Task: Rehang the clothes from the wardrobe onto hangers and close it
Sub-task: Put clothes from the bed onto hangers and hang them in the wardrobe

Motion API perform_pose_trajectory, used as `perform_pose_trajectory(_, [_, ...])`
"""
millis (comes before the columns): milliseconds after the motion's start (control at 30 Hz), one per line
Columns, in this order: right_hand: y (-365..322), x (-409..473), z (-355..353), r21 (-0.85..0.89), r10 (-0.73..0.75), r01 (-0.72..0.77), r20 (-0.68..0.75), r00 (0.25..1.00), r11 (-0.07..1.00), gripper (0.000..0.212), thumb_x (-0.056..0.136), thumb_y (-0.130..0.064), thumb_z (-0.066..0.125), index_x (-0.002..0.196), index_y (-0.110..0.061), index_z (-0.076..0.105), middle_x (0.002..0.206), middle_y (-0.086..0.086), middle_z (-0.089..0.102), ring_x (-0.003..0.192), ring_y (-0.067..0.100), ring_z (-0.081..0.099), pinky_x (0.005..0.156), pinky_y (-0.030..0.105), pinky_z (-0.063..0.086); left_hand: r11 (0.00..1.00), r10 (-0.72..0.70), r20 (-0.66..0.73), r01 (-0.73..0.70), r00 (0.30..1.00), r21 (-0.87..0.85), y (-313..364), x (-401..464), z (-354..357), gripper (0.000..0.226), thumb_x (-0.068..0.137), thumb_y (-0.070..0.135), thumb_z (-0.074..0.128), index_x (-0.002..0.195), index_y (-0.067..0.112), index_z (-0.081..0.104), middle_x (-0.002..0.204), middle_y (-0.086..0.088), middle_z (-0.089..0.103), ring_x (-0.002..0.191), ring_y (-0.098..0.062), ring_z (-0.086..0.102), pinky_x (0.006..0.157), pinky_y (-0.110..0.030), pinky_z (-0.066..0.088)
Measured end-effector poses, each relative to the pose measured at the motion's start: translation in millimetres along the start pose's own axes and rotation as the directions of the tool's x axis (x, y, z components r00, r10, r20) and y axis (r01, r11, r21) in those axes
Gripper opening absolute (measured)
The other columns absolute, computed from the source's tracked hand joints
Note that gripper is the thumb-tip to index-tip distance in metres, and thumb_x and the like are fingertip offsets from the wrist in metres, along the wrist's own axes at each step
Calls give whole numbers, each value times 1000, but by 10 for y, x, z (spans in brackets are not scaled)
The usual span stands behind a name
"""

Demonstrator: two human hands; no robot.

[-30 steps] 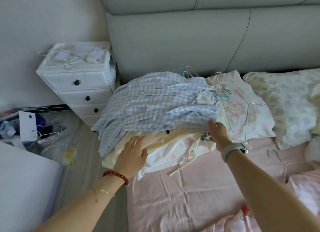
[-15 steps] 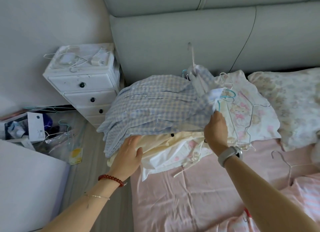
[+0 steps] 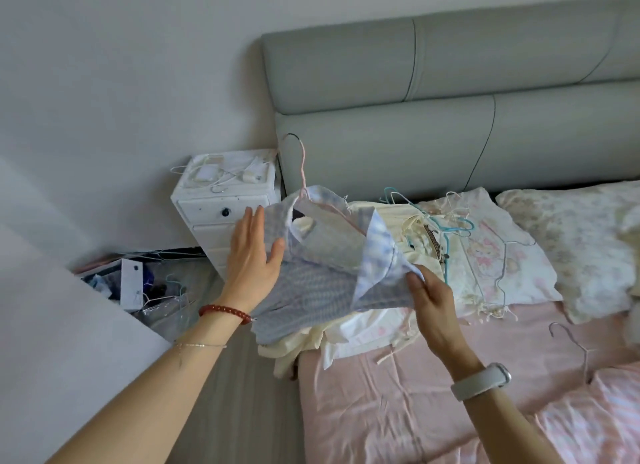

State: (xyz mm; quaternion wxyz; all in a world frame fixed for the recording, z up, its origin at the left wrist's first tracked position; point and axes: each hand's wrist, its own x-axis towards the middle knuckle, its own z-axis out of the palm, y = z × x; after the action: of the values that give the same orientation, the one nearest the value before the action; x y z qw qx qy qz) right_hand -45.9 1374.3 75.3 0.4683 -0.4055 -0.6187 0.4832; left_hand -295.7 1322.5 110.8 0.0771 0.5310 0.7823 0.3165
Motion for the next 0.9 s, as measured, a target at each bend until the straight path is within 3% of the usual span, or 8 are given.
perform_pose_trajectory(133, [-258, -151, -93, 227, 121, -156, 161, 980, 961, 31, 94, -3, 41, 78, -11, 65, 72, 9, 57, 74, 21, 50, 69, 34, 37, 1000, -8, -36, 9, 999, 8, -13, -274, -427, 54, 98, 37, 36, 145, 15, 22, 153, -7, 22, 142, -23, 13, 115, -46, 12])
perform_pose_trajectory(200, [-329, -248, -98, 224, 152, -195, 195, 969, 955, 32, 94, -4, 41, 77, -12, 66, 70, 7, 61, 70, 20, 54, 65, 30, 41, 997, -48, -129, 40, 991, -59, -9, -524, -549, 41, 96, 32, 36, 128, 11, 49, 130, -13, 52, 124, -31, 43, 103, -49, 32])
perform_pose_trajectory(267, [-365, -353, -81, 90, 148, -167, 187, 971, 982, 28, 94, -2, 42, 77, -7, 63, 68, 5, 60, 69, 19, 53, 64, 30, 40, 988, -145, -222, 130, 964, -79, -7, -870, -583, 24, 97, 23, 37, 97, 9, 57, 98, -14, 62, 96, -34, 55, 81, -45, 44])
perform_pose_trajectory(367, [-358, -517, -52, -237, 126, -85, 161, 979, 968, 23, 91, 3, 43, 75, -4, 59, 67, 6, 53, 69, 18, 45, 61, 30, 33, 968, -252, -111, 253, 961, -8, -35, -1533, -582, 23, 99, 23, 33, 78, 17, 41, 77, -10, 57, 78, -33, 55, 59, -34, 34])
perform_pose_trajectory(500, [-423, -843, 79, -418, 181, -104, 149, 972, 903, 30, 84, -9, 39, 97, 1, 64, 94, 13, 59, 87, 23, 51, 73, 30, 38, 942, -238, 100, 205, 966, 265, -33, -2327, -628, 30, 101, 31, 24, 91, 13, 46, 91, -12, 63, 85, -31, 58, 62, -33, 32])
perform_pose_trajectory(600, [-481, -1186, 231, -471, 88, -10, 144, 986, 882, 45, 70, -23, 30, 82, 6, 62, 85, 19, 62, 83, 31, 53, 73, 37, 41, 920, -216, 170, 142, 962, 366, 15, -2831, -768, 32, 101, 32, 23, 100, 13, 49, 99, -11, 65, 93, -32, 58, 64, -32, 31])
perform_pose_trajectory(800, [-506, -2099, 520, -555, 18, 181, 333, 943, 812, 38, 79, -31, 25, 61, -3, 42, 62, 14, 47, 70, 29, 43, 62, 35, 32, 944, -198, 340, 86, 919, 319, 65, -4010, -1143, 27, 100, 34, 27, 79, 20, 38, 95, -10, 64, 86, -30, 55, 64, -30, 27])
perform_pose_trajectory(900, [-533, -2735, 572, -535, -111, 407, 499, 859, 741, 45, 82, -41, 22, 55, -10, 38, 53, 5, 41, 60, 25, 40, 60, 30, 27, 959, -266, 324, 215, 908, 184, 10, -4718, -1382, 38, 99, 32, 33, 63, 22, 26, 64, 0, 51, 65, -21, 43, 58, -29, 22])
